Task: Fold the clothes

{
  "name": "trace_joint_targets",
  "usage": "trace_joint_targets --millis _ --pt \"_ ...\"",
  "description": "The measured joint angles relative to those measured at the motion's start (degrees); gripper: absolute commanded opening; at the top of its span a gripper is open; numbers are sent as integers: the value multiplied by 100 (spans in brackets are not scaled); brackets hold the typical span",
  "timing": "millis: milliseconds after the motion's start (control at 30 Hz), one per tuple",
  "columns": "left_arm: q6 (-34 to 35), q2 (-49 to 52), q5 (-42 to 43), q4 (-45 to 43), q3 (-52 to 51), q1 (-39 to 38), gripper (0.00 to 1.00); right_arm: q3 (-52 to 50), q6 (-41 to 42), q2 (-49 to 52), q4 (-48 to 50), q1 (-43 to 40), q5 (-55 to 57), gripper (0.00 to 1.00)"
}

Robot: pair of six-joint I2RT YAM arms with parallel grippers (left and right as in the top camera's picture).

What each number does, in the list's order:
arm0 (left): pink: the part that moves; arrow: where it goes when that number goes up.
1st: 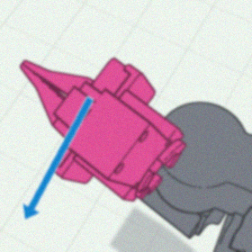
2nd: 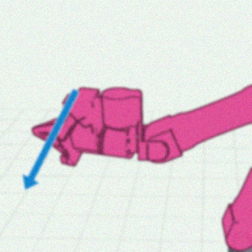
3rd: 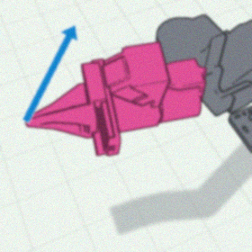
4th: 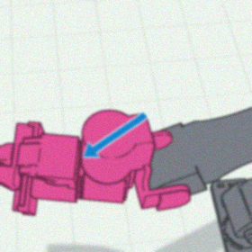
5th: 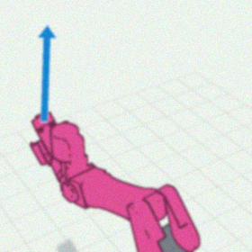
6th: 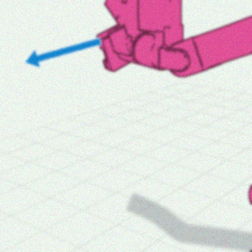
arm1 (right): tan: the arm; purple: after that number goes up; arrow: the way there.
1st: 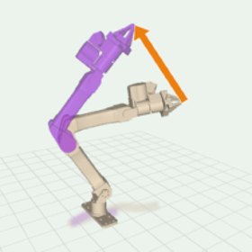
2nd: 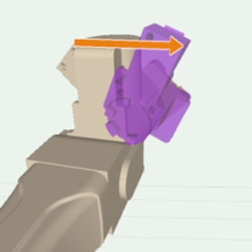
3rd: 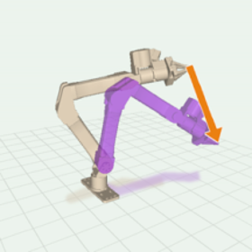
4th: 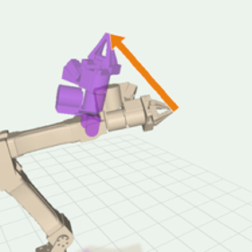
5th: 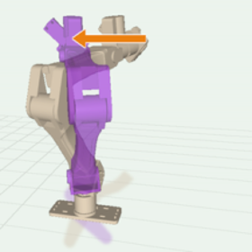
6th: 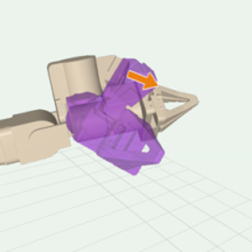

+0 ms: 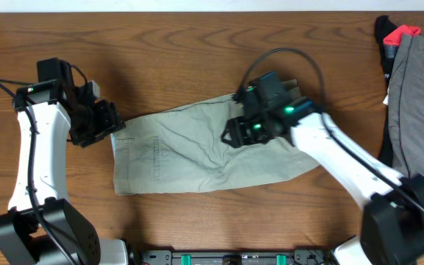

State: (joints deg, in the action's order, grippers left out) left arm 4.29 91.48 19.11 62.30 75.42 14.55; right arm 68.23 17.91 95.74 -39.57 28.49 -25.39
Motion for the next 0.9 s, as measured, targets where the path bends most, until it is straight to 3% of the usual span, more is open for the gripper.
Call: trace_joint_targets --millis 167,433,900 --pt "33 79 -26 -94 -426 382 76 0 -199 -352 -817 -745 356 60" --pt "-186 608 125 -319 -977 793 77 0 -699 -601 -1416 -1862 551 58" --pt "-564 1864 721 -481 -1174 782 75 0 -1058 -629 -1504 -2076 520 56"
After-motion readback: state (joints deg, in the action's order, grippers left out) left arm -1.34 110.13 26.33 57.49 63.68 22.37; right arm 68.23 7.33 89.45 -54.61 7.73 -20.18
